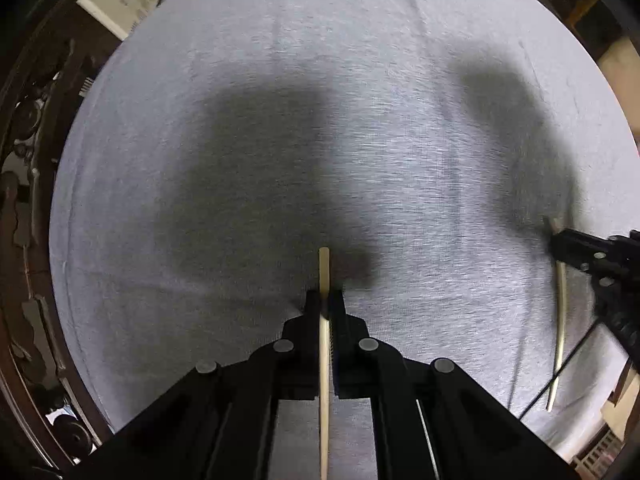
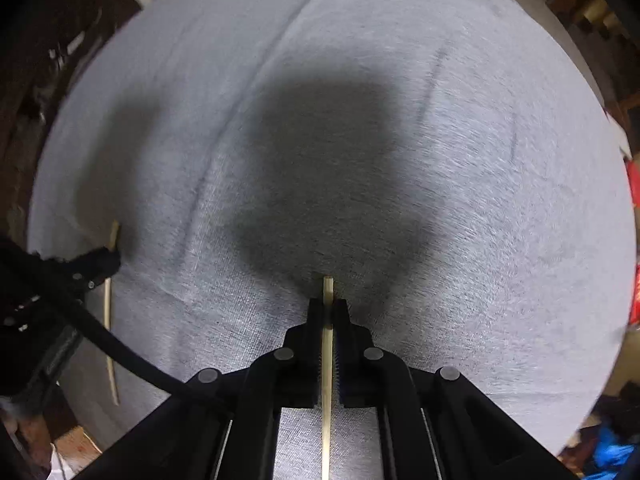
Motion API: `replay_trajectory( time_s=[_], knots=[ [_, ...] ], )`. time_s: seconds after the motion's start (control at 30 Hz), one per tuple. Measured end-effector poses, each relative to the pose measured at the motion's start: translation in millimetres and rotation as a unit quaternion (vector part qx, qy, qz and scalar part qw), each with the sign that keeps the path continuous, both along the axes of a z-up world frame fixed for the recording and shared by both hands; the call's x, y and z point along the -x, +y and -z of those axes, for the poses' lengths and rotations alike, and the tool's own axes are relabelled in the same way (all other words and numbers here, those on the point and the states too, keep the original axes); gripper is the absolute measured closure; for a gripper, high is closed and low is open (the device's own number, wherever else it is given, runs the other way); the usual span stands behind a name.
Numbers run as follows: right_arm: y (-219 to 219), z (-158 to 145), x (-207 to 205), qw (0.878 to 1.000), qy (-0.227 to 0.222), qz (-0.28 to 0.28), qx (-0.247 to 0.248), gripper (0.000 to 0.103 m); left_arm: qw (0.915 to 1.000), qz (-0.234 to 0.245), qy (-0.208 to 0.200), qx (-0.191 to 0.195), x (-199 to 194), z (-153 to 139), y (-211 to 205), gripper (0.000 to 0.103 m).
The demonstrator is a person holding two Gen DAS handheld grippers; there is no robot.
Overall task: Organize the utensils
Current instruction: 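Grasp the other loose wooden chopstick with the right tool, then lift the chopstick with the left tool toward the black cup while the right tool carries its chopstick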
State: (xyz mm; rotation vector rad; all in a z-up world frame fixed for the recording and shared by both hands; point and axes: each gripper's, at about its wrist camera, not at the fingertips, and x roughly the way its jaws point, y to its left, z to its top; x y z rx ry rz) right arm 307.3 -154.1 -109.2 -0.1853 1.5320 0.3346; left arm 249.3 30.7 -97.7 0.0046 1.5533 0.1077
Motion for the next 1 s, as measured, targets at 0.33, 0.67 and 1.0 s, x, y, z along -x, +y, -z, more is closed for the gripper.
replay_trajectory(
  time_s=[0.33,0.67,1.0],
  knots=[
    [-63.2,-32.0,23.1,0.99,-0.057,0.08,-0.101,0.097,0.9946,-0.054,-0.075,0.046,39.9,-46.4,26.9,0.099],
    [-91.4,-101.4,63.5,0.97,-0.175,0.1,-0.135,0.097,0.9756,-0.099,-0.189,0.053,111.1,-103.4,39.9,0.099],
    [-122.0,-148.4,117.2,0.942,-0.256,0.126,-0.174,0.097,0.948,-0.145,-0.278,0.056,149.1,-128.4,59.5,0.099]
  ],
)
